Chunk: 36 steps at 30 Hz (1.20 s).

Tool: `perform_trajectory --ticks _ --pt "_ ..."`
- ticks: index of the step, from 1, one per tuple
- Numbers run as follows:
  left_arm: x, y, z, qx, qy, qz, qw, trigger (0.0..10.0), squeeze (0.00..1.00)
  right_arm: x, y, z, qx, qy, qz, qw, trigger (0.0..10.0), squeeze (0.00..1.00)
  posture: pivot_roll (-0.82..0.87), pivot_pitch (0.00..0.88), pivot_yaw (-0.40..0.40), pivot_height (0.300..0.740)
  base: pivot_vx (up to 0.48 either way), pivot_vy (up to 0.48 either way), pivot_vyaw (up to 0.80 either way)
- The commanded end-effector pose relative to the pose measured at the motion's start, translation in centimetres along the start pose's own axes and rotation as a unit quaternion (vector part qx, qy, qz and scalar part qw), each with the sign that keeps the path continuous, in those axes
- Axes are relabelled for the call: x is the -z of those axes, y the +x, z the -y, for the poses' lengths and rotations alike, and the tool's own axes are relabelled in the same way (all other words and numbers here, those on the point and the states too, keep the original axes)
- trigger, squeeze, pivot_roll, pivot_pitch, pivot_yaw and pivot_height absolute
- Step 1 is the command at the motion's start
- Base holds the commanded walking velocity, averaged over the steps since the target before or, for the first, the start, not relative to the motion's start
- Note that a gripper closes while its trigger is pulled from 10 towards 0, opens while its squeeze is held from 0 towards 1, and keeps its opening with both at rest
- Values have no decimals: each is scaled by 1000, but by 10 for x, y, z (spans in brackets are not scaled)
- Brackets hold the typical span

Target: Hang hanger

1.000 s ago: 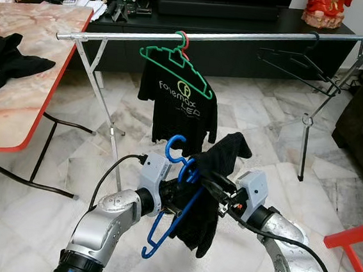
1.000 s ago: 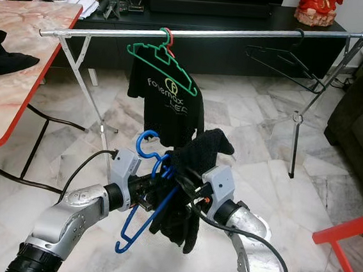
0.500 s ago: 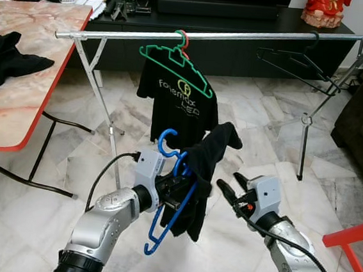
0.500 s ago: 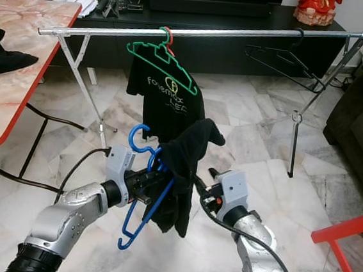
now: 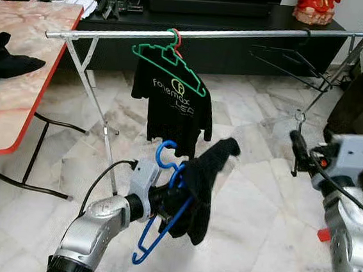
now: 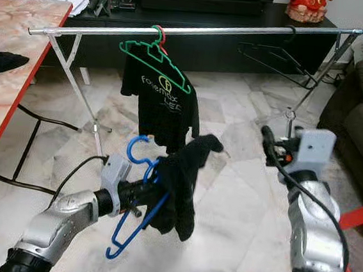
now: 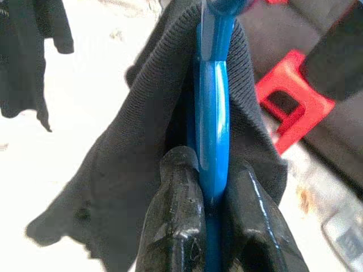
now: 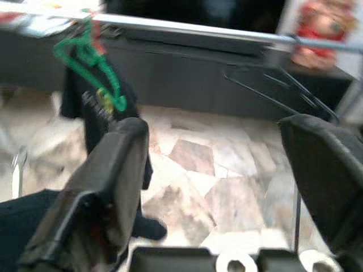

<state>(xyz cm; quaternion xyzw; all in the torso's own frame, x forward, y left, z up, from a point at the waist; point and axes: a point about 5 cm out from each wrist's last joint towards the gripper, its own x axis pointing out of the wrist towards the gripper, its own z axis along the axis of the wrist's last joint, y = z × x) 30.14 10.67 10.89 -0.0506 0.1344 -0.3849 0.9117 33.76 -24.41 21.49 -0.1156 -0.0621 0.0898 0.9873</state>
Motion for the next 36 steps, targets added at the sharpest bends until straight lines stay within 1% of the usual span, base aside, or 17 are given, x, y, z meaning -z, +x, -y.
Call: perform_trajectory --ticks 1,2,5,6,9,10,14,15,17,18,20,22,27,30,34,35,36 --pt "0 -2 4 29 17 3 999 10000 0 -5 2 4 -47 -32 -15 998 10000 133 -44 150 -34 740 0 0 0" --pt "4 -3 8 56 27 -11 998 10000 0 -9 3 4 -79 -46 -18 996 10000 0 -49 145 -37 740 0 0 0" --pt "6 -6 16 104 42 -24 993 10000 0 -11 2 2 -161 -95 -45 981 10000 0 -52 140 -33 740 0 0 0" --pt "6 -6 16 104 42 -24 993 10000 0 -11 2 2 -161 -95 -45 981 10000 0 -52 140 -33 740 0 0 0" --pt "3 -5 26 142 47 -24 988 10000 0 -8 -6 -10 -287 -93 -62 951 10000 0 -52 130 -28 740 0 0 0" --pt "3 -5 26 142 47 -24 988 10000 0 -8 -6 -10 -287 -93 -62 951 10000 0 -52 130 -28 740 0 0 0" --pt "2 -5 36 180 55 -27 982 10000 0 5 -25 -29 -433 -86 -86 893 10000 0 -56 121 -28 740 0 0 0" --pt "3 -5 39 197 66 -37 978 10000 0 14 -32 -37 -492 -68 -112 860 10000 627 -54 116 -27 740 0 0 0" --pt "3 -6 40 201 70 -41 976 10000 0 17 -34 -39 -511 -65 -119 849 10000 627 -54 116 -27 740 0 0 0" --pt "4 -6 40 205 75 -47 975 10000 0 19 -36 -40 -526 -61 -128 839 10000 1000 -48 112 -26 740 0 0 0" --pt "6 -8 41 218 99 -65 969 10000 0 26 -39 -42 -556 -65 -139 817 10000 1000 -48 110 -25 740 0 0 0" --pt "6 -8 40 219 107 -71 967 10000 0 26 -38 -43 -566 -52 -141 811 10000 1000 -48 110 -25 740 0 0 0" --pt "6 -10 40 227 130 -88 961 10000 0 26 -41 -44 -614 -45 -153 773 10000 1000 -42 103 -28 740 0 0 0" --pt "6 -10 40 234 147 -98 956 10000 0 30 -44 -49 -649 -47 -169 741 10000 1000 -38 101 -33 740 0 0 0" --pt "5 -8 40 235 162 -103 953 10000 0 31 -44 -58 -671 -51 -167 721 10000 1000 -34 97 -33 740 0 0 0" --pt "5 -8 41 238 162 -104 952 10000 0 34 -43 -61 -668 -65 -165 722 10000 706 -34 97 -33 740 0 0 0" --pt "3 -8 43 246 163 -104 950 10000 0 40 -38 -66 -656 -96 -161 731 10000 0 -33 98 -32 740 0 0 0"
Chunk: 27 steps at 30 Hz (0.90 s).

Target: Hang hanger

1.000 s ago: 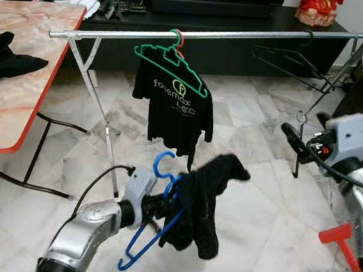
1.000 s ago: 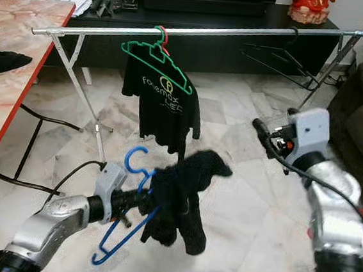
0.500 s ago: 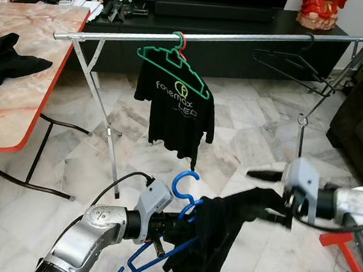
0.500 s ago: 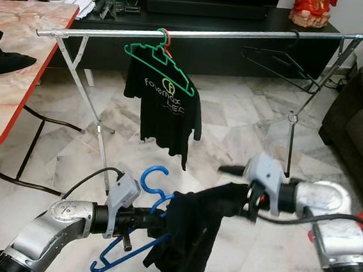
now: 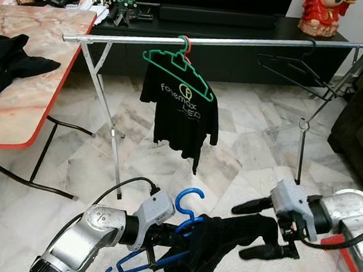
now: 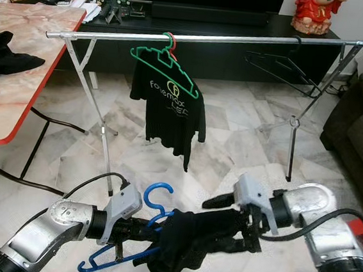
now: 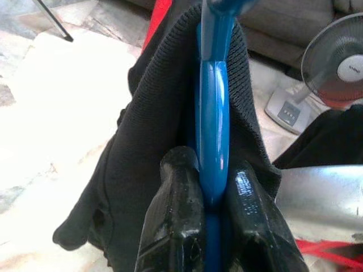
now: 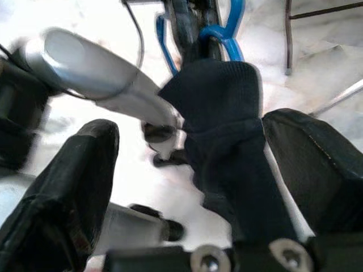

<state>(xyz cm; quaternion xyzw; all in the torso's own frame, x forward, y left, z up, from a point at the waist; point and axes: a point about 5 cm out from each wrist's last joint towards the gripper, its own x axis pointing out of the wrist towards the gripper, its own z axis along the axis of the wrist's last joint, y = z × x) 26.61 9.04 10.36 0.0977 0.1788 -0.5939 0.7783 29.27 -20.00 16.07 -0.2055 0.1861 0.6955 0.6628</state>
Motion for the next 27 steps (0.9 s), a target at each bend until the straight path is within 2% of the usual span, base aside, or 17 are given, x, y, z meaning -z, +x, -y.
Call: perform_trajectory --ticks 1,3,9,11,13,15,17,27 --pt "-15 2 4 26 32 19 999 10000 0 4 8 7 26 -22 -26 999 10000 0 -31 100 -32 740 0 0 0" --pt "-16 3 6 39 37 17 998 10000 0 6 15 15 56 -21 -25 998 10000 0 -25 103 -32 740 0 0 0" --pt "-18 5 7 48 46 9 998 10000 0 10 24 18 59 -28 -41 997 10000 0 -23 108 -33 740 0 0 0" --pt "-20 6 7 49 48 10 998 10000 0 13 26 13 26 -19 -37 999 10000 0 -18 109 -34 740 0 0 0" --pt "-20 6 7 49 49 11 998 10000 0 14 27 11 17 -17 -41 999 10000 0 -19 112 -35 740 0 0 0" --pt "-21 6 7 48 51 11 997 10000 0 22 30 4 -23 -8 -51 998 10000 0 -17 113 -36 740 0 0 0" --pt "-21 6 7 48 51 11 997 10000 0 24 30 4 -26 -7 -55 998 10000 0 -19 114 -37 740 0 0 0" --pt "-24 9 7 48 51 15 997 10000 0 33 45 15 32 -17 -75 997 10000 0 -10 120 -39 740 0 0 0"
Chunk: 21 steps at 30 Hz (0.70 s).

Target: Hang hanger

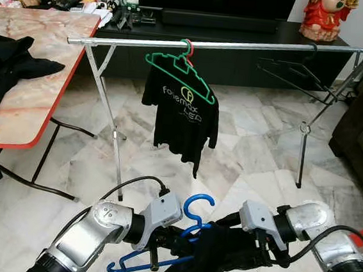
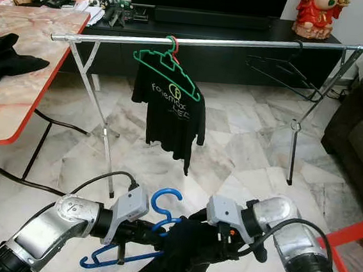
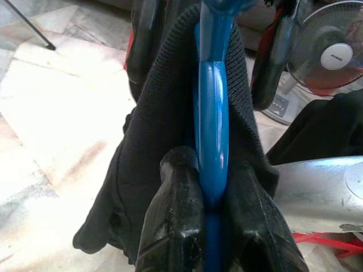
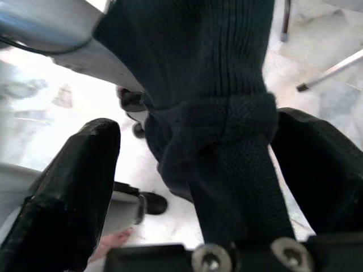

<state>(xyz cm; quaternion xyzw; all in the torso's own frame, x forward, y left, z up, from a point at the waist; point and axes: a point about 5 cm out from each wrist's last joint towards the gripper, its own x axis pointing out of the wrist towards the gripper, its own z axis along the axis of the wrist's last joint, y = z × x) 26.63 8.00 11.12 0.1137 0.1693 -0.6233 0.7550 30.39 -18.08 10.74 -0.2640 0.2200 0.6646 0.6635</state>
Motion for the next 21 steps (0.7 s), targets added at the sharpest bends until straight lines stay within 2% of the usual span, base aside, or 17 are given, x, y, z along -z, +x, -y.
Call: perform_trajectory --ticks 1,8,9,10,11,12,21 --pt "-14 3 3 16 27 18 999 10000 0 -3 2 4 12 -5 2 1000 10000 0 -5 120 -37 740 0 0 0" --pt "-15 4 2 18 28 17 999 10000 0 -4 7 4 -4 3 20 1000 10000 0 -5 126 -36 740 0 0 0" --pt "-15 4 2 18 29 17 999 10000 0 -5 7 4 -6 7 25 1000 8510 0 -3 127 -39 740 0 0 0" --pt "-15 4 2 18 29 17 999 10000 0 -6 7 4 -10 14 37 999 1882 0 -1 129 -40 740 0 0 0" --pt "-15 4 2 18 30 17 999 10000 0 -6 6 5 -12 16 40 999 1882 0 -1 129 -40 740 0 0 0" --pt "-15 4 2 18 29 17 999 10000 0 -7 6 5 -15 16 41 999 0 0 -2 132 -40 740 0 0 0" --pt "-16 6 3 19 29 18 999 10000 0 -7 5 8 -16 13 32 999 0 0 1 138 -45 740 0 0 0"
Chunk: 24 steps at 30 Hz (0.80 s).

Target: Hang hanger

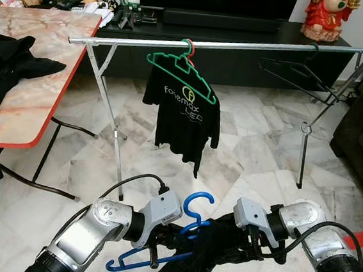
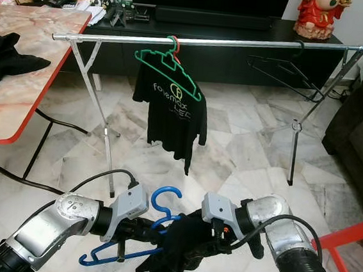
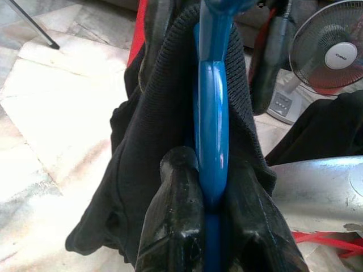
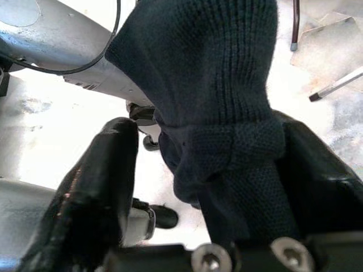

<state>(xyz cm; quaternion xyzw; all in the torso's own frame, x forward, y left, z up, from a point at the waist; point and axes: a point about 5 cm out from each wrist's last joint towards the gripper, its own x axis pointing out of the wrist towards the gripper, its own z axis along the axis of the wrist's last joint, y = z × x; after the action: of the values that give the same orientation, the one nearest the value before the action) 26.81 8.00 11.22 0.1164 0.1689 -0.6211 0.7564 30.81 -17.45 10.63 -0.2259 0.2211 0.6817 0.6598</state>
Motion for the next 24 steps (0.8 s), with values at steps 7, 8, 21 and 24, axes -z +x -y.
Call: perform_trajectory --ticks 7,8,21,24 --pt "-15 7 5 25 28 18 999 10000 0 -5 4 4 4 -7 7 1000 0 0 4 140 -42 740 0 0 0" --pt "-15 7 5 25 28 18 999 10000 0 -5 4 4 4 -7 7 1000 0 0 4 140 -42 740 0 0 0" --pt "-16 7 4 22 35 16 999 10000 0 -8 7 2 -21 4 38 999 0 0 4 136 -43 740 0 0 0" --pt "-16 7 4 22 37 15 999 10000 0 -9 8 1 -27 6 44 999 0 0 4 131 -41 740 0 0 0"
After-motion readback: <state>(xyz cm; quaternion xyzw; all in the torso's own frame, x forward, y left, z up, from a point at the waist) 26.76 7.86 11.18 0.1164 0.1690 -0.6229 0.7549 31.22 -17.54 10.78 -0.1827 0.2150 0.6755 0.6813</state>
